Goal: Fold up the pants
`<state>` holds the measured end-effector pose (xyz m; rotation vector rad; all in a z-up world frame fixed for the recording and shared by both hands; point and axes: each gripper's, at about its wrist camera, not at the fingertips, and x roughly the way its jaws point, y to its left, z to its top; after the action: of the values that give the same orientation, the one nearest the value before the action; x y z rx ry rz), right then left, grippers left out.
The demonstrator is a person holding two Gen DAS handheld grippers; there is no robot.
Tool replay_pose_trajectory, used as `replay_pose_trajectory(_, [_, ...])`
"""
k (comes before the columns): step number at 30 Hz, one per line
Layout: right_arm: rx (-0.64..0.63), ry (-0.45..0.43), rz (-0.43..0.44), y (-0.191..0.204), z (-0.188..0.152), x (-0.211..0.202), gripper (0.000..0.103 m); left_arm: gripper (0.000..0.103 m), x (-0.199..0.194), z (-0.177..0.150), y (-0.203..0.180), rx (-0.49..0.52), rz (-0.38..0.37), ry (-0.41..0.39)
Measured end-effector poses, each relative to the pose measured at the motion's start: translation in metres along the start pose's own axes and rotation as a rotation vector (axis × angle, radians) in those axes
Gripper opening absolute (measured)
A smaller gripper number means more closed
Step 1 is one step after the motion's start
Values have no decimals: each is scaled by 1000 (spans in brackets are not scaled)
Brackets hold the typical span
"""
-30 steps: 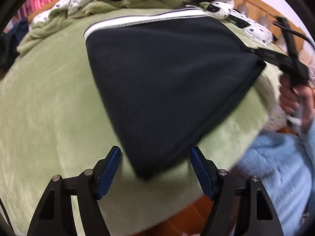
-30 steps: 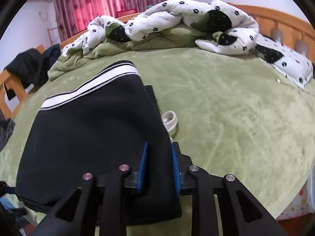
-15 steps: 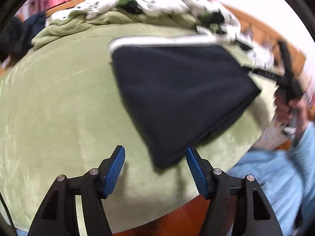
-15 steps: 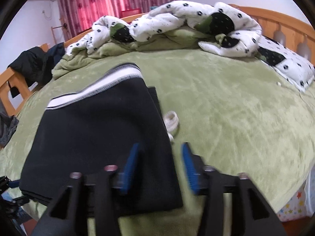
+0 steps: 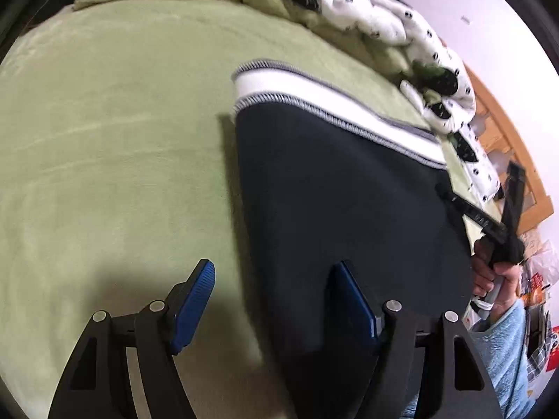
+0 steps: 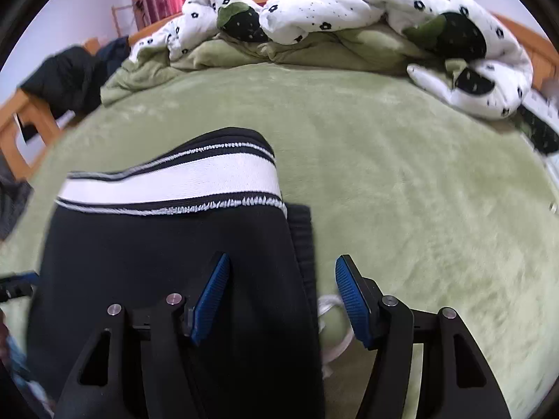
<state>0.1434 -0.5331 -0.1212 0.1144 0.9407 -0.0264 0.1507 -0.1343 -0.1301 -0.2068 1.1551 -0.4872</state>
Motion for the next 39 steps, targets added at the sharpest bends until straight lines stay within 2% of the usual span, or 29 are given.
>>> replay_pose_trajectory(6, [67,18,68,-11,1,14,60,71,27,9,2,-61,-107,-21])
replay_pose_trajectory(8, [107,27,111,-18,1,17,60,64,33,13,5,-88,-142,-27])
replay_pose_trajectory(12, [235,98,257,-31,-3,26,60,19,24,19,-1,-90,-144,-39])
replay_pose_trajectory(14, [249,141,293,-25,-6,27,58,13,12,24,-5,-63,-144,-44])
replay_pose_trajectory(15, [199,128,256,-17,-6,20,56,12,8,25,-5,-60,-150,-46])
replay_pose_trajectory(18, [134,76,159,3,-2,-2,35,11,-13,32,-4,-63,-190,-50])
replay_pose_trajectory(19, [172,48,168,6,1,-15,26,11,-20,33,-2,-66,-202,-54])
replay_pose_trajectory(20, [202,32,193,8,2,-24,23,11,-28,34,1,-67,-210,-58])
replay_pose_trajectory(24, [220,-1,234,46,9,-49,20,10,-63,39,18,-71,-173,-106])
replay_pose_trajectory(27, [215,4,309,89,13,-54,20,10,-99,41,49,-92,-116,-159])
replay_pose_trajectory(29, [205,6,351,116,15,-52,20,10,-124,41,74,-103,-62,-186])
replay_pose_trajectory(32, [196,28,466,164,23,-40,19,10,-154,40,111,-125,36,-211])
replay_pose_trajectory(34, [165,39,537,199,29,-30,19,10,-160,36,135,-160,83,-209])
replay_pose_trajectory(36, [141,49,574,222,31,-16,19,11,-149,32,162,-218,116,-158])
replay_pose_trajectory(38, [106,52,550,234,27,-4,20,13,-124,24,186,-264,106,-124])
replay_pose_trajectory(39, [74,48,497,238,25,4,20,21,-116,19,191,-268,102,-119])
